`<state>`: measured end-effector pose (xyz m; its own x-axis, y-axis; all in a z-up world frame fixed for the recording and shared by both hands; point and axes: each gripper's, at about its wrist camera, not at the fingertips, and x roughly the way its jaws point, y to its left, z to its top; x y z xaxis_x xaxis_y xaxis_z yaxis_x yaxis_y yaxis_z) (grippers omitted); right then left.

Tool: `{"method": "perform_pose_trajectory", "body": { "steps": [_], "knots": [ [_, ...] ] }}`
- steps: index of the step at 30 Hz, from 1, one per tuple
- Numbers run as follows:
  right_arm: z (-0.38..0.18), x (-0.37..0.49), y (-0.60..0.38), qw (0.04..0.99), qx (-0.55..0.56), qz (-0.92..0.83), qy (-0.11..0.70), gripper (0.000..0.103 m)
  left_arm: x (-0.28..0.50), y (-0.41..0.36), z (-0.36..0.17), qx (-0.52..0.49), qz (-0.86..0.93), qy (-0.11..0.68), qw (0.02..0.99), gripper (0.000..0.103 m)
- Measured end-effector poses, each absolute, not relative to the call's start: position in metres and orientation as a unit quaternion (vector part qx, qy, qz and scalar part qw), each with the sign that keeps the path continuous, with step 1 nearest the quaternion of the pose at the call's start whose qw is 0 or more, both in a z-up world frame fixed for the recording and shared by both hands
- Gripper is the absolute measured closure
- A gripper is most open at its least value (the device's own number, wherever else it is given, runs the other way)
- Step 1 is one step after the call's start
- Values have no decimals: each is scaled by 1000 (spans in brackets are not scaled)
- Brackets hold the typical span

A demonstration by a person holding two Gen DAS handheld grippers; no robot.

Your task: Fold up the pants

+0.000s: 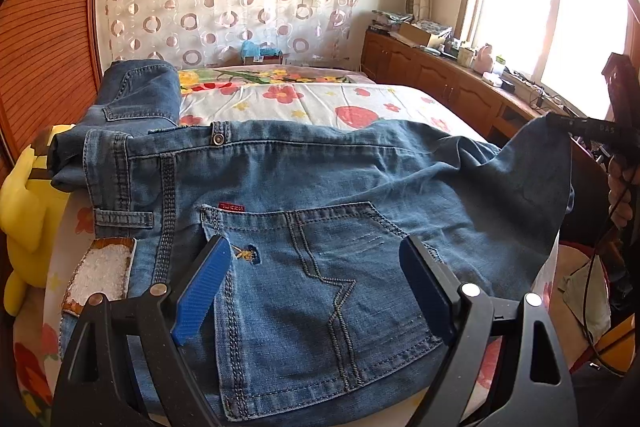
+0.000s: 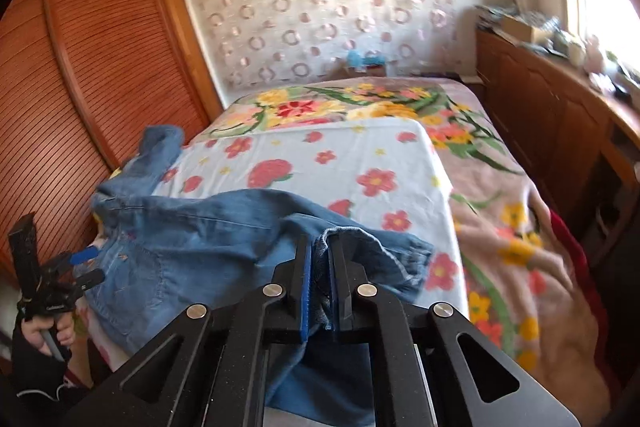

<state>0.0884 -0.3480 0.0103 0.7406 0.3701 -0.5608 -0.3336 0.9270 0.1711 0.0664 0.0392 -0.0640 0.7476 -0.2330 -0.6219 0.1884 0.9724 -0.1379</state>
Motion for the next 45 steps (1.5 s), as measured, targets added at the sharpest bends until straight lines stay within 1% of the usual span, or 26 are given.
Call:
{"method": "perform_pose_trajectory", "body": {
  "steps": [5, 11, 16, 17, 18, 20, 26, 30, 34, 35, 36, 37, 39, 42, 44, 45],
  "knots": [
    [37, 76, -320, 928, 15, 251, 274, 96, 63, 40, -56, -33, -111, 328, 938, 16],
    [85, 56, -252, 910, -25, 345, 230, 96, 52, 51, -40, -34, -100, 308, 945, 16],
    [95, 54, -203, 888, -50, 397, 228, 96, 41, 68, -31, -39, -86, 297, 950, 16],
    [93, 58, -198, 886, -57, 396, 233, 90, 40, 71, -30, -40, -83, 296, 951, 16],
    [89, 62, -193, 887, -66, 390, 238, 79, 39, 74, -29, -41, -80, 296, 951, 16],
    [83, 68, -193, 886, -69, 385, 248, 67, 38, 78, -30, -42, -76, 296, 951, 16],
    [77, 78, -207, 896, -62, 350, 265, 64, 45, 75, -34, -42, -80, 301, 949, 16],
    [78, 61, -205, 904, -63, 321, 277, 58, 50, 63, -42, -36, -99, 310, 945, 16],
    [66, 57, -213, 907, -55, 297, 293, 58, 56, 45, -51, -23, -125, 319, 939, 16],
    [65, 58, -214, 908, -52, 293, 296, 58, 56, 42, -52, -21, -131, 320, 938, 17],
    [63, 58, -215, 908, -50, 289, 299, 58, 57, 39, -53, -20, -137, 321, 937, 24],
    [61, 56, -216, 909, -48, 286, 301, 58, 58, 36, -55, -17, -142, 324, 935, 27],
    [60, 58, -216, 908, -43, 282, 307, 58, 61, 31, -59, -11, -150, 331, 932, 38],
    [61, 56, -212, 908, -42, 276, 312, 58, 62, 27, -65, -6, -153, 340, 928, 48],
    [64, 53, -209, 908, -45, 275, 313, 58, 63, 27, -68, -6, -152, 345, 926, 51],
    [65, 52, -207, 908, -47, 275, 312, 58, 64, 27, -70, -6, -150, 347, 926, 54]
  ]
}}
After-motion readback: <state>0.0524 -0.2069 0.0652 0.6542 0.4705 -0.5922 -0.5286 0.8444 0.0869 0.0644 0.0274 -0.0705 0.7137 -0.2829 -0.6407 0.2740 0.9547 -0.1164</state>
